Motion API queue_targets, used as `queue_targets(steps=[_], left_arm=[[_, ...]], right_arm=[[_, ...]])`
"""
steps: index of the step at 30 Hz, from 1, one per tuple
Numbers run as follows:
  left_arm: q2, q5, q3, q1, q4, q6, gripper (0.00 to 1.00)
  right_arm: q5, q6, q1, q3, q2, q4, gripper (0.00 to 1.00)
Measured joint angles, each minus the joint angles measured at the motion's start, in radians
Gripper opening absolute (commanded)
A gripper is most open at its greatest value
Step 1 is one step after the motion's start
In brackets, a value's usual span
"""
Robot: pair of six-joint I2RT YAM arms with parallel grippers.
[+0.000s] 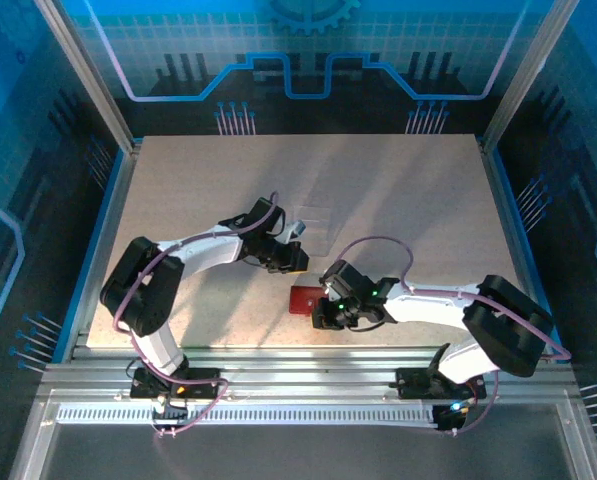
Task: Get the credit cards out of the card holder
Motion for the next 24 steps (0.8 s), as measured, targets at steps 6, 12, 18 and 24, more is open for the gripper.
queue_targets(steps=[6,12,18,24], left_arm=[[0.054,0.000,0.048,-0.008,-0.036,0.028,0.05],[0.098,-0.002,0.065,-0.024,-0.072,0.054,0.03],[0.100,-0.007,0.058,-0.024,-0.085,0.055,0.03],[0.098,-0.010,-0.027,-0.024,-0.053,0.041,0.03]], right_arm=[[0.003,0.013,-0.025,-0.039,0.009,0.013,0.06],[-0.030,0.005,-0.087,-0.047,0.026,0.021,0.06],[-0.086,-0.029,-0.124,-0.034,0.050,0.013,0.06],[-0.127,-0.075,-0.175,-0.011,0.082,0.005,0.06]])
